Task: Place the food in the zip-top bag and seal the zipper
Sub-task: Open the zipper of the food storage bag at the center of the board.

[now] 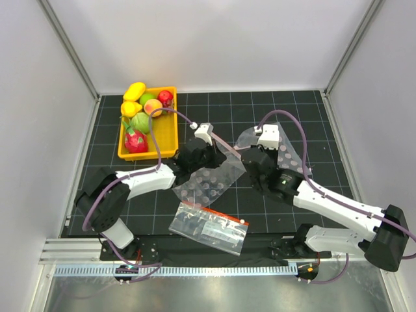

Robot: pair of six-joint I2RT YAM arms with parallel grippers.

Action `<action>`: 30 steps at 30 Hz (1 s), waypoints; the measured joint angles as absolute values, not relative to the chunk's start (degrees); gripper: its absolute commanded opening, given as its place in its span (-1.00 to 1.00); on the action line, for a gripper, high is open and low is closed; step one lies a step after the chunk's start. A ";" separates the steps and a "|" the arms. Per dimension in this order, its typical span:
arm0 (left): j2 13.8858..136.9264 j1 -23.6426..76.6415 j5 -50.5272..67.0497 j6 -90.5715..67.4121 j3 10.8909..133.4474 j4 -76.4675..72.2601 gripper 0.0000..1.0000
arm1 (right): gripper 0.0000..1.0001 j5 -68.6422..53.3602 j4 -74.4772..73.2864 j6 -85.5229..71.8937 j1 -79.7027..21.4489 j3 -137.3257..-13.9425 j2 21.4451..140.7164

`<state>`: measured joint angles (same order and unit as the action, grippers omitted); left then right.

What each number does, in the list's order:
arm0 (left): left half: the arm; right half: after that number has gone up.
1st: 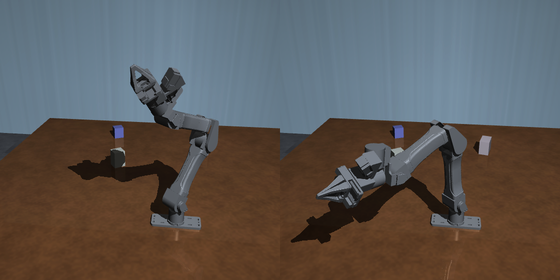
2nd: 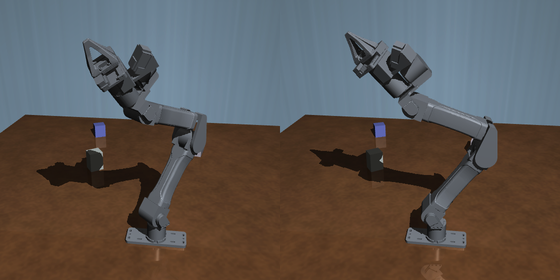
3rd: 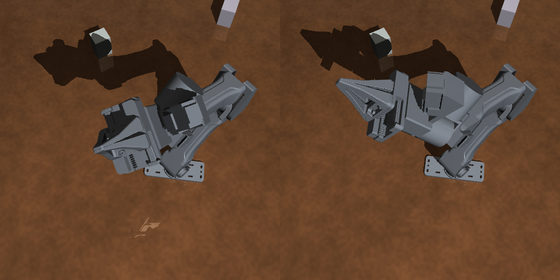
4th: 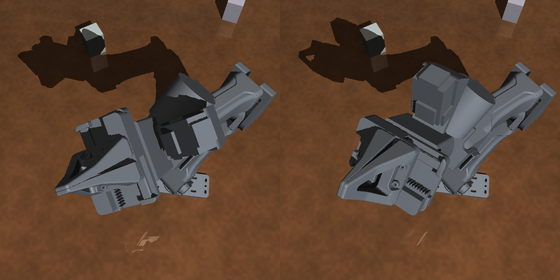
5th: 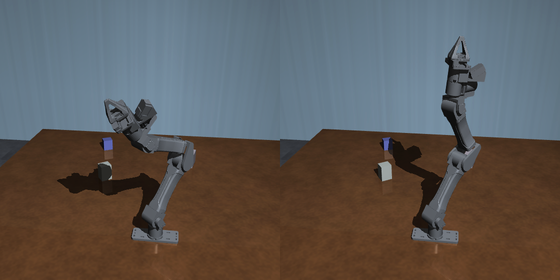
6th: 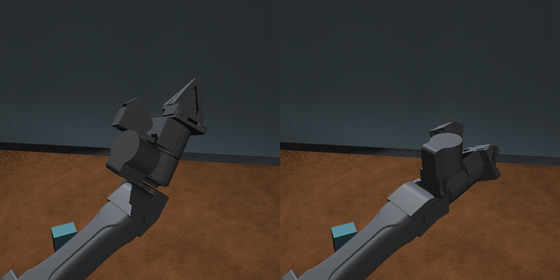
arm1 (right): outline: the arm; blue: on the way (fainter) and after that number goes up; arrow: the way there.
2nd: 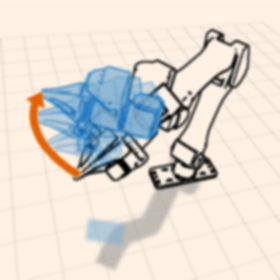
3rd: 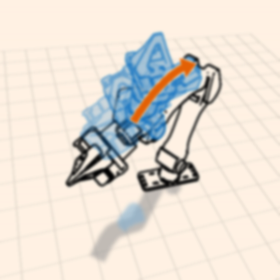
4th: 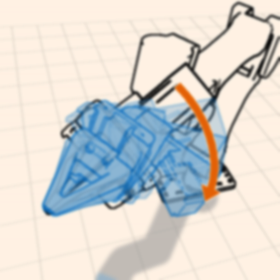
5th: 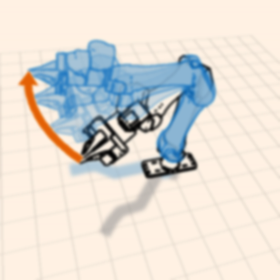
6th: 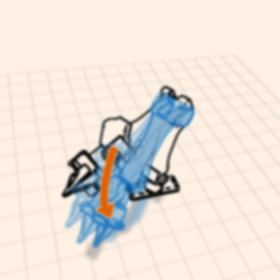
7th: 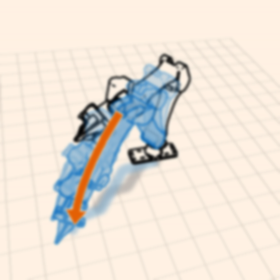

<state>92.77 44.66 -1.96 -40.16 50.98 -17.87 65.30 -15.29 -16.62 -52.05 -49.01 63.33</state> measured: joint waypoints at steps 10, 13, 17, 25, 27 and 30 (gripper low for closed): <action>92.68 44.66 -2.31 -37.69 49.91 -18.33 -0.41 | -0.98 60.99 -14.17 -17.41 -50.28 -48.21 65.89; 92.68 44.29 -2.50 -36.38 48.34 -17.98 -0.20 | -0.98 60.10 -14.57 -18.04 -50.04 -50.06 72.01; 92.66 44.12 -2.85 -35.24 47.40 -17.56 0.01 | -0.98 58.78 -15.18 -18.65 -50.00 -51.22 78.28; 85.58 44.12 -4.01 -33.82 44.34 -16.64 0.64 | -0.98 58.65 -15.49 -19.11 -49.58 -51.77 80.44; 81.93 44.12 -3.92 -33.63 43.92 -16.27 0.66 | -0.98 58.26 -15.33 -19.25 -49.15 -52.07 80.97; 77.93 44.12 -4.12 -33.39 43.92 -15.99 0.66 | -0.98 57.71 -15.25 -19.29 -48.86 -52.25 81.43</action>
